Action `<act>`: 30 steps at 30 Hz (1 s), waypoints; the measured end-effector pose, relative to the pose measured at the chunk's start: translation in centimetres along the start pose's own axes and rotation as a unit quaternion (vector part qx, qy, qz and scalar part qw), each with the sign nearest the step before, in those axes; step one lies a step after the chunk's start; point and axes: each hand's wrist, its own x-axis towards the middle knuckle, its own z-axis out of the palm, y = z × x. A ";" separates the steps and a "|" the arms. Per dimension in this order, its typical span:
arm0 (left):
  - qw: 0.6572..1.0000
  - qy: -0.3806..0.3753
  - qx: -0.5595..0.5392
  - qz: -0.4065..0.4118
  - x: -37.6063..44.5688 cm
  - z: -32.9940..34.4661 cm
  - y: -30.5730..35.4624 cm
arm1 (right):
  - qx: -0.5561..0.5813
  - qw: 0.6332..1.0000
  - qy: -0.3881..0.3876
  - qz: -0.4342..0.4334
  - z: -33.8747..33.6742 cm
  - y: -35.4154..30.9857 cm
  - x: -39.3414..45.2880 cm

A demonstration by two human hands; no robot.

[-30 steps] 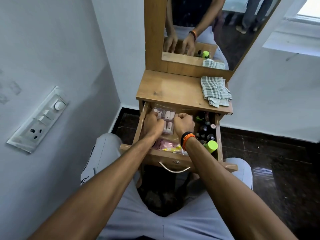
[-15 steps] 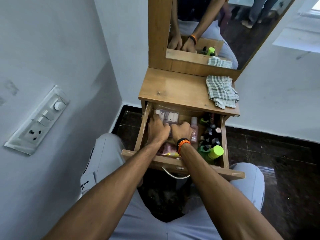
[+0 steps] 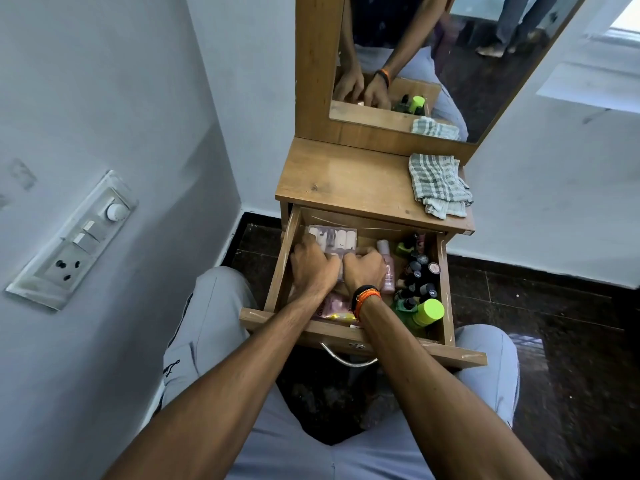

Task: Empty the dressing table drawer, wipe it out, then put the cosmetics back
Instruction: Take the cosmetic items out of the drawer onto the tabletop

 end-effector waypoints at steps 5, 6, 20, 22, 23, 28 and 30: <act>0.999 0.029 -0.008 0.032 -0.8 -0.9 1.1 | 0.022 1.000 0.020 0.005 -1.3 -0.1 -0.7; 0.998 0.036 -0.010 0.041 -0.9 -1.2 1.2 | 0.026 0.999 0.022 0.010 -1.5 0.0 -0.8; 0.974 0.149 -0.137 0.105 -2.5 -4.4 3.8 | 0.116 0.980 0.068 -0.144 -4.2 -3.8 -2.4; 0.971 0.159 -0.138 0.110 -0.8 -4.9 4.8 | 0.123 0.977 0.065 -0.162 -4.2 -5.4 -1.6; 0.971 0.162 -0.136 0.112 0.2 -5.1 5.2 | 0.119 0.977 0.065 -0.166 -4.1 -6.3 -1.1; 0.980 0.143 -0.108 0.091 5.1 -5.9 7.8 | 0.085 0.981 0.069 -0.158 -2.5 -10.8 1.7; 0.983 0.138 -0.093 0.078 6.8 -6.3 8.7 | 0.067 0.985 0.065 -0.145 -1.7 -12.1 2.7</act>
